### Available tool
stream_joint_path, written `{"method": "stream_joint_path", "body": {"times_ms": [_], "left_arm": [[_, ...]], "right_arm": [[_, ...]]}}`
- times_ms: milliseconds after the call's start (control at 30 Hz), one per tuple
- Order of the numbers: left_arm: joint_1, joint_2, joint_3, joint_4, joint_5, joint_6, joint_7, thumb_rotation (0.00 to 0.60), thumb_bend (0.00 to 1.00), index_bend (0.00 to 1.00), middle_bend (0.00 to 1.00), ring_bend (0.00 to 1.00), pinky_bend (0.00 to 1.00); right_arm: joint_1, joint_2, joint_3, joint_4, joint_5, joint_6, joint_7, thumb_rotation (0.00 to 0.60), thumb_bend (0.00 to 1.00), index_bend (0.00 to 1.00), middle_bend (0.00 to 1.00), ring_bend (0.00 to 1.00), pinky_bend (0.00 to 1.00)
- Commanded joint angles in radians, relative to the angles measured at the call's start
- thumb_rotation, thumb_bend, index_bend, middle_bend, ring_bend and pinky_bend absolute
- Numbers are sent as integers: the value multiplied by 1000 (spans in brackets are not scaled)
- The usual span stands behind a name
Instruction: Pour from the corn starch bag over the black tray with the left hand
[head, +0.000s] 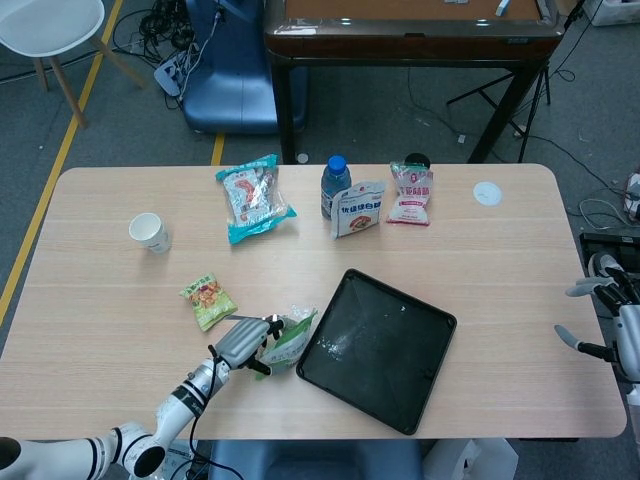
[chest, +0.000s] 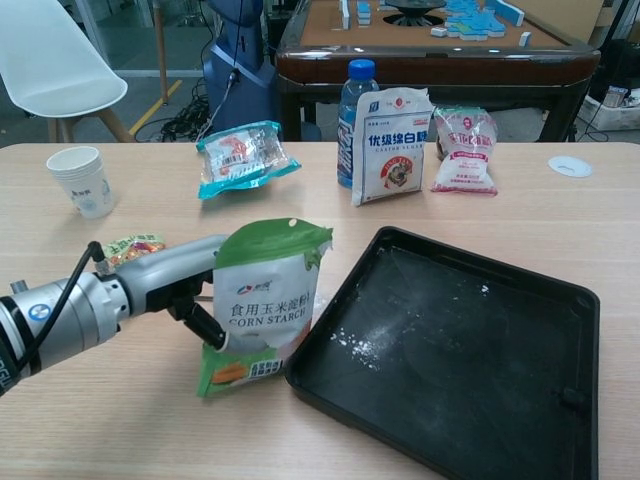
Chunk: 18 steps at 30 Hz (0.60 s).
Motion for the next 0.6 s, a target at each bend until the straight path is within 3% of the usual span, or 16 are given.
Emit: {"method": "stream_joint_path", "body": {"times_ms": [33,367,600], "left_arm": [[-13,-19,15,51,61,31,-65,600,202,283,391,387,489],[-17,-55,68,199,140,88,-100,600,202,301,382,357,440],[-11,-13,99,162,159,104,-134,600,201,276,314,281,351]], "right_arm": [[-1,0,0,-2,1,1,-1,600,96,406,345,155,184],[-4,2,0,-5,2,2,-2,600,97,406,345,155,184],[-1,1,2,-6,2,1,-5,600,96,407,345,155,184]]}}
